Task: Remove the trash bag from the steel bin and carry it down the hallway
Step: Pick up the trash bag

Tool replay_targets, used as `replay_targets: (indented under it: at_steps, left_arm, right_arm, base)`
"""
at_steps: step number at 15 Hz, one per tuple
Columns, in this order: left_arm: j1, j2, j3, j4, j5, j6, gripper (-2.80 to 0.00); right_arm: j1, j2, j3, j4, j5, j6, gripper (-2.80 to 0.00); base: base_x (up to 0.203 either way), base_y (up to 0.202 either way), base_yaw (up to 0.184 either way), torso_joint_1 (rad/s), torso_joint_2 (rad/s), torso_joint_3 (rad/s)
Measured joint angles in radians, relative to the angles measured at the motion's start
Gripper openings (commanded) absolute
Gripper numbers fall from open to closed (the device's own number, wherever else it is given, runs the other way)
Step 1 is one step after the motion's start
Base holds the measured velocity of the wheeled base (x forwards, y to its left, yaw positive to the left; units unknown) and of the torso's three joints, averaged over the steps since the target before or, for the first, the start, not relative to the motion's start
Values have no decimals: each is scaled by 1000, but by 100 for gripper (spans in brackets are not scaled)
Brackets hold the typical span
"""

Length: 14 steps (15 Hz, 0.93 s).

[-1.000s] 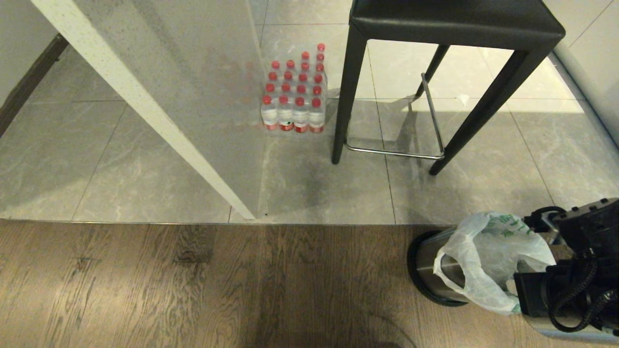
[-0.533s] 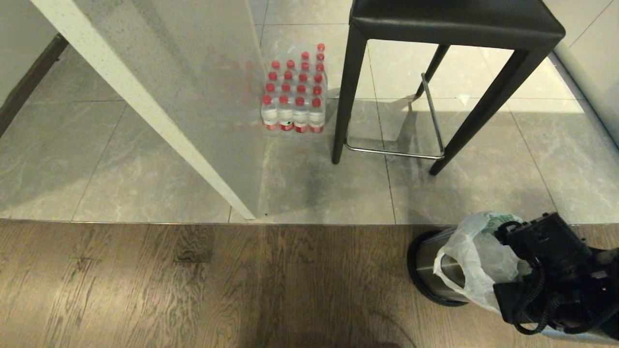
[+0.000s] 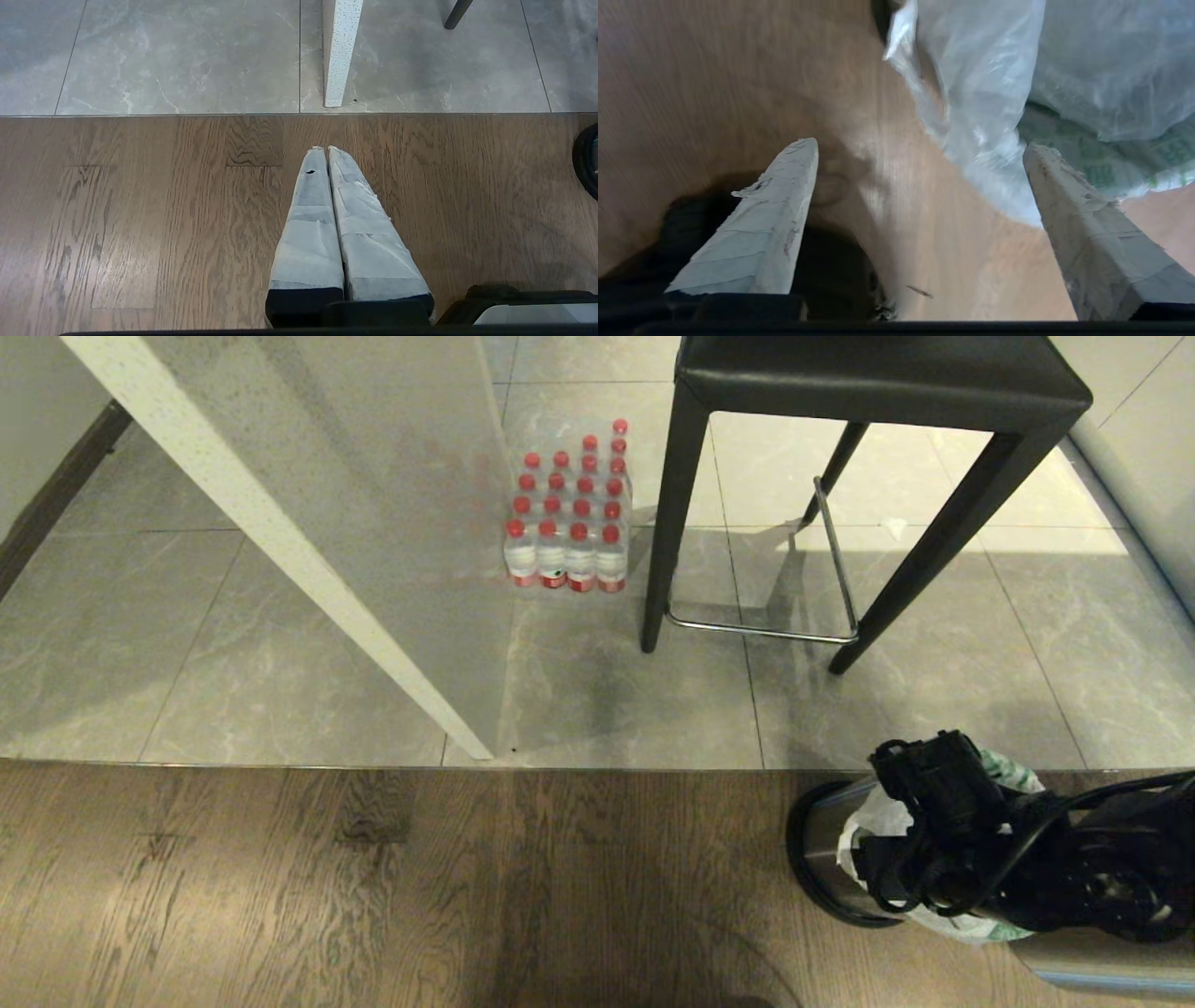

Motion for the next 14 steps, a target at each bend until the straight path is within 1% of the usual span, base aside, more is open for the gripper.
replay_targets:
  at_steps: [3,6,7,14]
  left_arm:
    - [0,0,0,0,0,0,-280]
    - [0,0,0,0,0,0,-280]
    - [0,0,0,0,0,0,-280]
    - [0,0,0,0,0,0,-280]
  right_arm:
    - [-30,41,-9,-5,-12,-40,0]
    - [-69,50,-16,-4,-21,-46,0]
    - [-79,52,-18,-4,-21,-46,-280]
    - [-95,73,-21,-8,-19,-53,-280]
  base:
    - [0,0,0,0,0,0]
    - [0,0,0,0,0,0]
    - [0,0,0,0,0,0]
    - [0,0,0,0,0,0]
